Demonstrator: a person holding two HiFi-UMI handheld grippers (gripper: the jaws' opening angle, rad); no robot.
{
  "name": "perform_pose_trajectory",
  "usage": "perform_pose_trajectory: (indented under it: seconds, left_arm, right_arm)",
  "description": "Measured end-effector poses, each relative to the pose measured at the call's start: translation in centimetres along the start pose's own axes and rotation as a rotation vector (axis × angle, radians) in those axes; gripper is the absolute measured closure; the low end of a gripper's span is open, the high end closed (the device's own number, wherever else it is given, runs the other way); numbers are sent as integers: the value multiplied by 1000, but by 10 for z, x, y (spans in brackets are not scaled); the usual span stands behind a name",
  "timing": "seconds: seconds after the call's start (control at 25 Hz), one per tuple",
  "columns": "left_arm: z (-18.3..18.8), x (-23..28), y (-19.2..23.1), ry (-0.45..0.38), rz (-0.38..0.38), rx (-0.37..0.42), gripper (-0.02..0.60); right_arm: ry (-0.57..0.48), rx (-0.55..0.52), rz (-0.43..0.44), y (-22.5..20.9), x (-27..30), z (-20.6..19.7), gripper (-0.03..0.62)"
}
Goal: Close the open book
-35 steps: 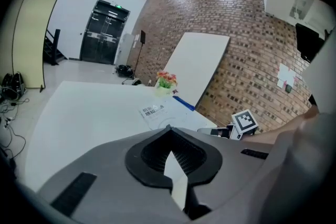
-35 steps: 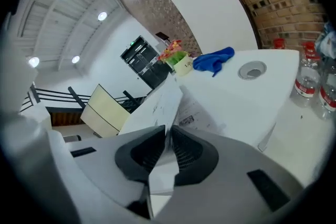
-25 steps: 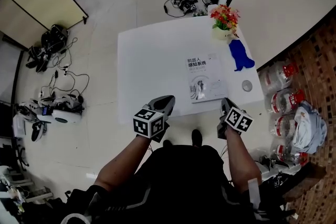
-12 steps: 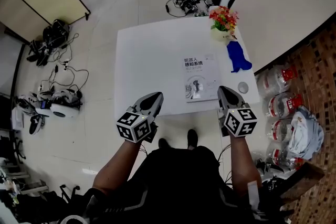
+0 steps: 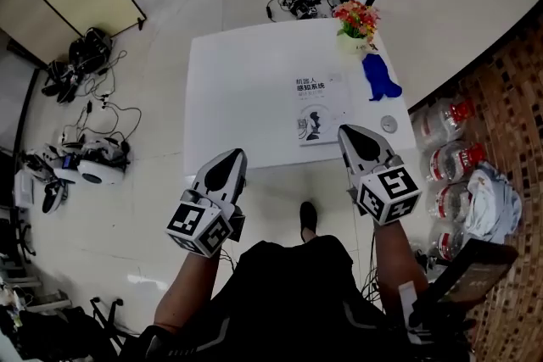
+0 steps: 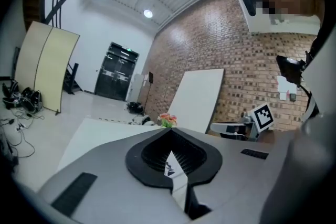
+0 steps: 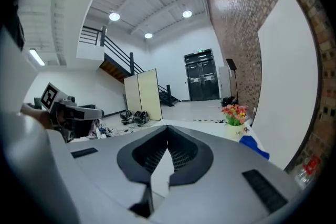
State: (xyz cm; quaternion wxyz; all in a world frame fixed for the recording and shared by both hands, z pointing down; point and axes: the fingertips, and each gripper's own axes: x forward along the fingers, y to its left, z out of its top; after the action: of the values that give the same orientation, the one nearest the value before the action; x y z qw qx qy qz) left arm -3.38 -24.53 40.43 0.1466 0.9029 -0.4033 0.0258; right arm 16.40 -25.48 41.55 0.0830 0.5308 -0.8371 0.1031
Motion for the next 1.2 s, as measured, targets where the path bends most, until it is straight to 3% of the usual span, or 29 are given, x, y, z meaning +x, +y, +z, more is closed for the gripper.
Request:
perform_pose_trajectory:
  seconds: [0.12,0.24,0.36,0.52,0.8,1.04,1.2]
  left_arm:
    - [-4,-53,-5,-38,42,30,588]
    - [-17,-102,-18,-43,6,50,588]
    - [-28,-140,-44,-21,-35,12,588]
    - [-26,-187,-87,-21,-81,41,588]
    - [-34,-237,-179,-49,-58,78,588]
    - [-58,-276,-281,-52,5,98,588]
    - [-69,-317,-326,-50,36,119,588]
  right_arm:
    - [3,-64,-14,49,-20,1,592]
    - [4,-45,-12,99,-46,0,592]
    - [9,-43,-12,137,-81,1,592]
    - [7,-70,13,179,-132,2,593]
    - [-50,-68,36,193,-234,-8,593]
    - [-85,-78,117,192,-338,-24,593]
    - [-91,-70,155,210,-391,-33,593]
